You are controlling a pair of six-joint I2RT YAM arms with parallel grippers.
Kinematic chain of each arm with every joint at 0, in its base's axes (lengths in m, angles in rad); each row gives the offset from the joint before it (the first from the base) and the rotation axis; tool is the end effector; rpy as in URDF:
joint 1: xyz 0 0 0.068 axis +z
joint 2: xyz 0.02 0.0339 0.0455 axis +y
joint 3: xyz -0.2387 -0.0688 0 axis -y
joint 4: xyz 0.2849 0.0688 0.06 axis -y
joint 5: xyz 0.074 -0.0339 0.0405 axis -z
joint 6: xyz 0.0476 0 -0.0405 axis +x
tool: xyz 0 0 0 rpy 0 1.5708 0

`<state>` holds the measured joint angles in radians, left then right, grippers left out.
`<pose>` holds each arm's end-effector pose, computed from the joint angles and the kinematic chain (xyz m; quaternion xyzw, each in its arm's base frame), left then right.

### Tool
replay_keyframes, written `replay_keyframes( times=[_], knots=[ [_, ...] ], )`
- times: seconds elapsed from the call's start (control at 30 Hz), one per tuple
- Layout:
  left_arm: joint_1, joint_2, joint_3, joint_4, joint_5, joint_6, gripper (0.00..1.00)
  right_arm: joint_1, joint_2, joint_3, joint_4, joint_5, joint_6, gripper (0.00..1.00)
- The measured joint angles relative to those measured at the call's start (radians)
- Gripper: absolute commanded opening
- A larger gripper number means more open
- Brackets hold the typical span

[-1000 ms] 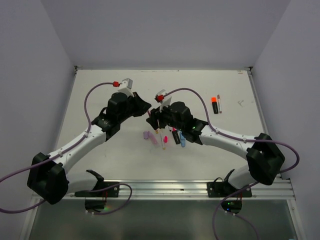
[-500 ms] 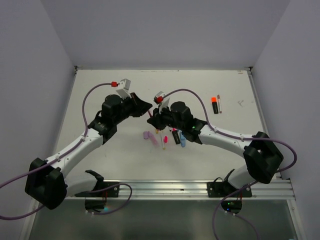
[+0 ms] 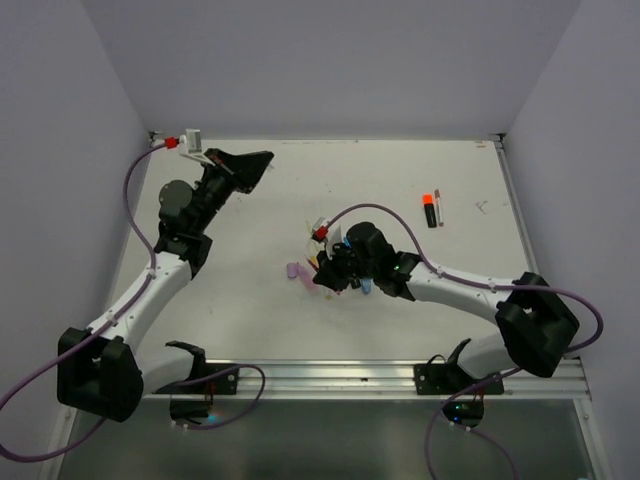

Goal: Open the pen caps

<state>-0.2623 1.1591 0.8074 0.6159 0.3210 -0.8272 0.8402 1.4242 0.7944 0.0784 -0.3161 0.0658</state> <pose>0.3125 -0.0995 0.3216 -0.0453 0.6116 -0.4893 0.6201 0.2241 0.2722 0.1679 -0.3966 0.7692 0.3344 0.3731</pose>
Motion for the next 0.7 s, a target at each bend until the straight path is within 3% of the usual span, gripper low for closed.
replay_keyframes(
  times=[0.2,0.33,0.47,0.7],
  knots=[
    [0.005,0.039,0.076,0.005,0.006,-0.003,0.0,-0.03,-0.042,-0.019,-0.076,0.112,0.013,0.0],
    [-0.014,0.106,0.095,-0.077,0.01,0.003,0.0,-0.156,-0.061,-0.019,-0.116,0.221,0.079,0.0],
    [-0.098,0.233,0.124,-0.194,0.005,0.027,0.0,-0.291,-0.021,0.015,-0.182,0.311,0.148,0.0],
    [-0.252,0.535,0.248,-0.367,-0.002,0.063,0.04,-0.366,0.145,0.145,-0.23,0.352,0.216,0.0]
  ],
)
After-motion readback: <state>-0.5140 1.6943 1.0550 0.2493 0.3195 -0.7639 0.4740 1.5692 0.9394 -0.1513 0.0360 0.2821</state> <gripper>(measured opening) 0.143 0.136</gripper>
